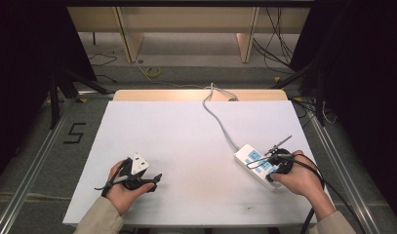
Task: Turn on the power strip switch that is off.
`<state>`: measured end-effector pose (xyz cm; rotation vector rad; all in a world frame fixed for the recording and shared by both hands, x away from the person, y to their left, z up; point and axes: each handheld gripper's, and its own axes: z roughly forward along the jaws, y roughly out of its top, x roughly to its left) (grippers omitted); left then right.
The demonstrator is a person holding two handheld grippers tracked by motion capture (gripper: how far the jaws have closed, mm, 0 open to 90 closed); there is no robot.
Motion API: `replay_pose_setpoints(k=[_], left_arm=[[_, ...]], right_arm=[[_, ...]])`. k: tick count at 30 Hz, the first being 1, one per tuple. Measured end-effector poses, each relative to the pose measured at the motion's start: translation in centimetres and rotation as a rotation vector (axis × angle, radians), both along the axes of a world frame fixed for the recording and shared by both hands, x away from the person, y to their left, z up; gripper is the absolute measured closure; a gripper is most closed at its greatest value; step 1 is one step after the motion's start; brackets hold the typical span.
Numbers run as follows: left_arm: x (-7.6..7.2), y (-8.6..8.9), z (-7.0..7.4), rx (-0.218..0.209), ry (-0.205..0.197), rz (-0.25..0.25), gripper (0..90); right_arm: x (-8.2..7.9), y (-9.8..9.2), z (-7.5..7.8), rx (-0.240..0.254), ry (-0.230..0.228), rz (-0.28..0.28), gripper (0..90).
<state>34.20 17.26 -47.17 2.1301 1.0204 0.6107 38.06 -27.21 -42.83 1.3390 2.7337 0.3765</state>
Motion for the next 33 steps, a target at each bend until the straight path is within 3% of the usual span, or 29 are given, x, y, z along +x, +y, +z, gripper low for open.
replay_pose_setpoints(k=[33], left_arm=[[0.01,-0.01,0.0,-0.001,0.001,0.0,26.0]], right_arm=[[-0.19,-0.37,0.11,0.03,-0.025,0.009,90.0]])
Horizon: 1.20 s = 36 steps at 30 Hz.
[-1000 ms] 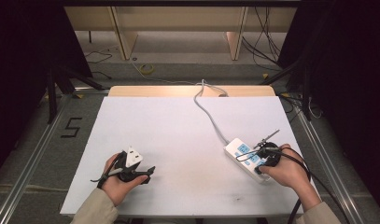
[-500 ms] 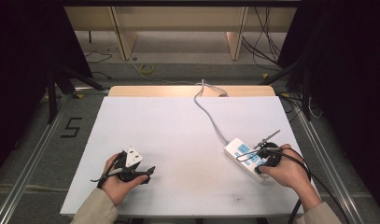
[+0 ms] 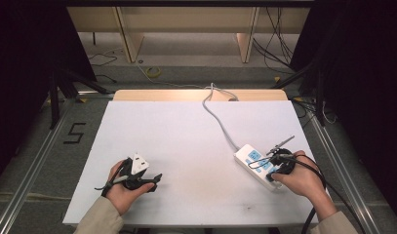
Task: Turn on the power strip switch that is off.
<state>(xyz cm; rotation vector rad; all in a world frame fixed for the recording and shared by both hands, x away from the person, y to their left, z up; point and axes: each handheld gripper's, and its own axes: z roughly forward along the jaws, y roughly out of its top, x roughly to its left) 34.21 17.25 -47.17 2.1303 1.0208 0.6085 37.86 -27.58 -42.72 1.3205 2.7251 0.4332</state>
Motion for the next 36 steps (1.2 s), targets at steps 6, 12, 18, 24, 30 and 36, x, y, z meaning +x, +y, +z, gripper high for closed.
replay_pose_setpoints(k=[6,12,18,24,30,36], left_arm=[[0.0,0.0,0.0,-0.002,0.001,0.001,26.0],[0.0,-0.1,0.0,-0.002,0.001,0.0,26.0],[-0.1,-0.1,0.0,-0.003,0.0,-0.002,26.0],[-0.1,-0.1,0.0,-0.003,-0.002,-0.003,26.0],[-0.1,-0.2,0.0,0.001,0.0,-0.009,26.0],[-0.2,-0.3,0.0,-0.003,0.003,-0.01,26.1]], right_arm=[[0.0,0.1,0.1,0.01,-0.015,0.0,90.0],[0.0,0.1,0.3,0.022,-0.033,0.001,90.0],[-0.2,0.1,0.5,0.056,-0.059,-0.004,90.0],[-0.3,0.1,0.5,0.091,-0.093,0.01,90.0],[-0.6,0.3,0.6,0.144,-0.14,0.024,90.0],[-1.1,0.8,0.4,0.169,-0.176,0.052,90.0]])
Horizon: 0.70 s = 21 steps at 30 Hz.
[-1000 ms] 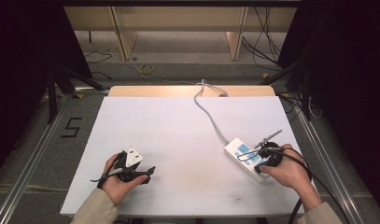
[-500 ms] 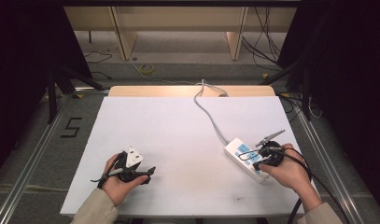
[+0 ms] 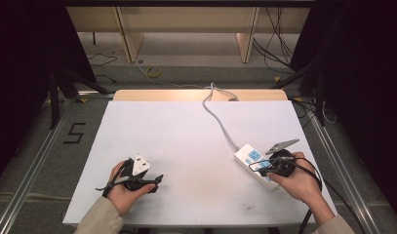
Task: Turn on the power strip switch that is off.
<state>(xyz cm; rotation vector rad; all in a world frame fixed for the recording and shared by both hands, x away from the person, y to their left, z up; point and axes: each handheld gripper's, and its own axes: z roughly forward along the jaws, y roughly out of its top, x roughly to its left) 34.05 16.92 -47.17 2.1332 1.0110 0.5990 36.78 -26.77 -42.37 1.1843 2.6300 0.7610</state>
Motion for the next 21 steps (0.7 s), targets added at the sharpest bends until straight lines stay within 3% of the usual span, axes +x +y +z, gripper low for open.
replay_pose_setpoints(k=[21], left_arm=[[-0.2,-0.3,0.1,-0.008,0.0,-0.012,26.0]], right_arm=[[-1.0,1.6,-0.8,0.101,-0.115,0.115,86.8]])
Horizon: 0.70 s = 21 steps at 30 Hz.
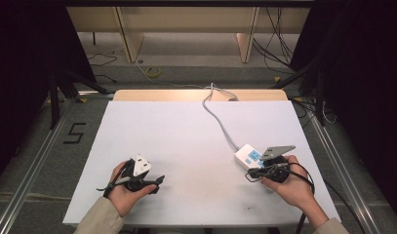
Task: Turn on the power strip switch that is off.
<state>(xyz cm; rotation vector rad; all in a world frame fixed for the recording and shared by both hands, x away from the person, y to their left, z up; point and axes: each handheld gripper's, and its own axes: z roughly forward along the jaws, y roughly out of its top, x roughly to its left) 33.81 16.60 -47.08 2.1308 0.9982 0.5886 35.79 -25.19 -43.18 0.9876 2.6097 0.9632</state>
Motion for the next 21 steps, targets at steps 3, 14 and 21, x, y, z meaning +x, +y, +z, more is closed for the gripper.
replay_pose_setpoints(k=[3,14,21], left_arm=[[0.0,0.0,0.0,0.002,0.001,-0.004,26.1],[-0.1,-0.2,0.0,0.001,-0.001,-0.01,26.1],[-0.2,-0.2,0.0,0.0,-0.002,-0.01,26.1]], right_arm=[[-0.2,0.1,-0.2,0.018,-0.018,0.012,85.4],[-0.7,0.5,-1.2,0.084,-0.049,0.046,77.0],[-1.1,0.9,-1.7,0.11,-0.063,0.057,70.4]])
